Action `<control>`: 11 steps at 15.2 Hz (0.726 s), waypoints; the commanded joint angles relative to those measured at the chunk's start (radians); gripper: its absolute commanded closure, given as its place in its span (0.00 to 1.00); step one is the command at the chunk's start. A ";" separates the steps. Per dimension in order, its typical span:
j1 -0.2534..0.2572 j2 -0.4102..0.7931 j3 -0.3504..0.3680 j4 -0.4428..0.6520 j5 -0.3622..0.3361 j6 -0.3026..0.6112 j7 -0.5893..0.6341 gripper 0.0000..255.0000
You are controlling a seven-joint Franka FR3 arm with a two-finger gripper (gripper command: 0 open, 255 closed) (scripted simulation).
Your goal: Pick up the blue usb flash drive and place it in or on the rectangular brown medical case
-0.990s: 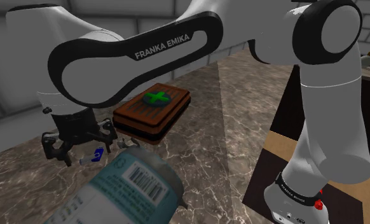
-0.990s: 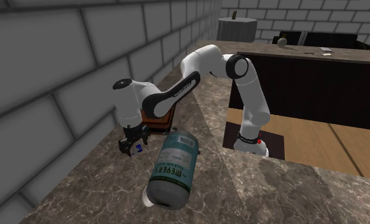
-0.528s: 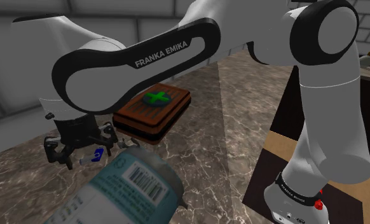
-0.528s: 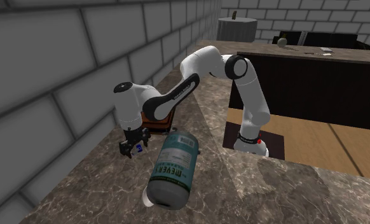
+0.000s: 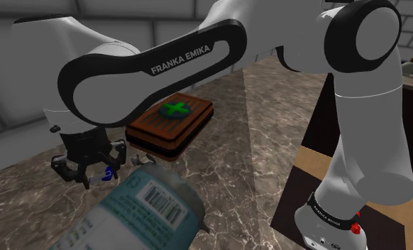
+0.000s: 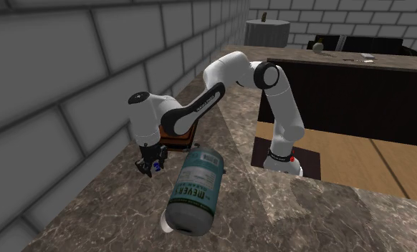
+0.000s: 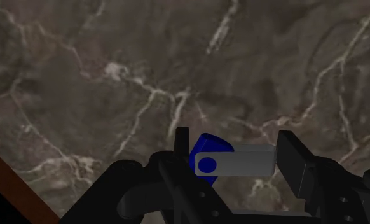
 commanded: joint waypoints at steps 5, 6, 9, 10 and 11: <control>0.000 -0.001 0.000 0.008 0.002 -0.012 -0.001 1.00; 0.000 -0.005 0.002 0.017 0.004 -0.023 -0.003 1.00; 0.002 -0.013 0.006 0.045 0.011 -0.059 -0.008 1.00; 0.002 -0.016 0.007 0.055 0.013 -0.071 -0.010 1.00; 0.003 -0.018 0.008 0.066 0.015 -0.083 -0.011 1.00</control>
